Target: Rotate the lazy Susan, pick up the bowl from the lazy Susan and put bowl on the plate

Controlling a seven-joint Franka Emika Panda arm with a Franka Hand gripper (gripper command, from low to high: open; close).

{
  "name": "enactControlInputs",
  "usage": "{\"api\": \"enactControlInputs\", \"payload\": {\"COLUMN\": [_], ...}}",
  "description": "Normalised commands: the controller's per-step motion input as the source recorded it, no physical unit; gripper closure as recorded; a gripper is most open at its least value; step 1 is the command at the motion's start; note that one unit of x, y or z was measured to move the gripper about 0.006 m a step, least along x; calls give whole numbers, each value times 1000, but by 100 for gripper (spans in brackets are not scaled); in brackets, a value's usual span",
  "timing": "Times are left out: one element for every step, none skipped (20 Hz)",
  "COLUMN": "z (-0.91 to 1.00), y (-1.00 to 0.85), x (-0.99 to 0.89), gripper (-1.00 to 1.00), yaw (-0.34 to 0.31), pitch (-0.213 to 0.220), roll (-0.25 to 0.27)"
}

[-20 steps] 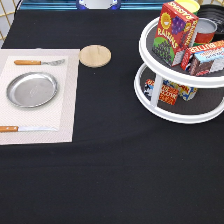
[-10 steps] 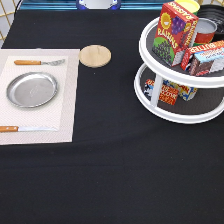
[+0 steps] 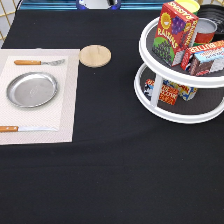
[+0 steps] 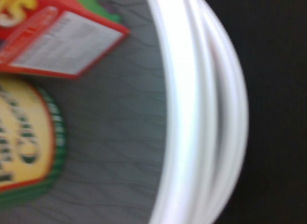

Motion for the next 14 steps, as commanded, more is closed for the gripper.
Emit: {"api": "enactControlInputs", "payload": {"z": [0,0,0,0,-54,-23,-80,-80,-140,-166,-200,-251,-266,-280], "y": [340,311,311,274,166,163,234,200,103,29,0,0,0,0], "x": [249,217,206,123,34,0,43,140,109,94,94,186,249,351], "gripper": [-100,-100,-100,-100,-100,-100,-100,-100,-100,-100,-100,-100,-100,-100], "yaw": [40,45,49,72,96,106,110,95,78,55,44,35,15,0], "pitch": [-90,-102,-109,-144,-177,-191,-179,-157,-160,-170,-153,-100,-60,-3], "roll": [139,143,138,137,155,162,135,129,145,154,169,164,136,119]}}
